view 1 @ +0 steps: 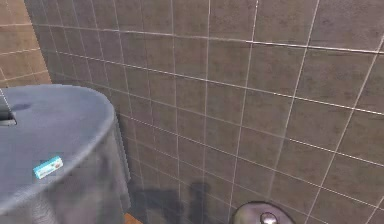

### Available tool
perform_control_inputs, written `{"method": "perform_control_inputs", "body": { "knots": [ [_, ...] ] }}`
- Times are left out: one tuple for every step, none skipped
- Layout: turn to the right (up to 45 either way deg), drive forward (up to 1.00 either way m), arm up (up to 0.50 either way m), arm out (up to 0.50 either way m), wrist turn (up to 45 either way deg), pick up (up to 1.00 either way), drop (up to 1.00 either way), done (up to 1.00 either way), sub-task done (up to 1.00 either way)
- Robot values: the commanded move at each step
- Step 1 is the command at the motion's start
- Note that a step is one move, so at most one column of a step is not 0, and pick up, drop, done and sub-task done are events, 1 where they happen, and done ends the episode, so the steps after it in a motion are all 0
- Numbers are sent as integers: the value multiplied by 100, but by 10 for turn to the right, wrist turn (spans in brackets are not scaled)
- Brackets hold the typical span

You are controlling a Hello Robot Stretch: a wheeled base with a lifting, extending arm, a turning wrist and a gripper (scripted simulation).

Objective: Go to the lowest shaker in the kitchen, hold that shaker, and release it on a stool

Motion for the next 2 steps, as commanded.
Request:
{"method": "perform_control_inputs", "body": {
  "knots": [
    [30, 0, 0, 0, 0, 0, 0, 0, 0],
    [0, 0, 0, 26, 0, 0, 0, 0, 0]
  ]
}}
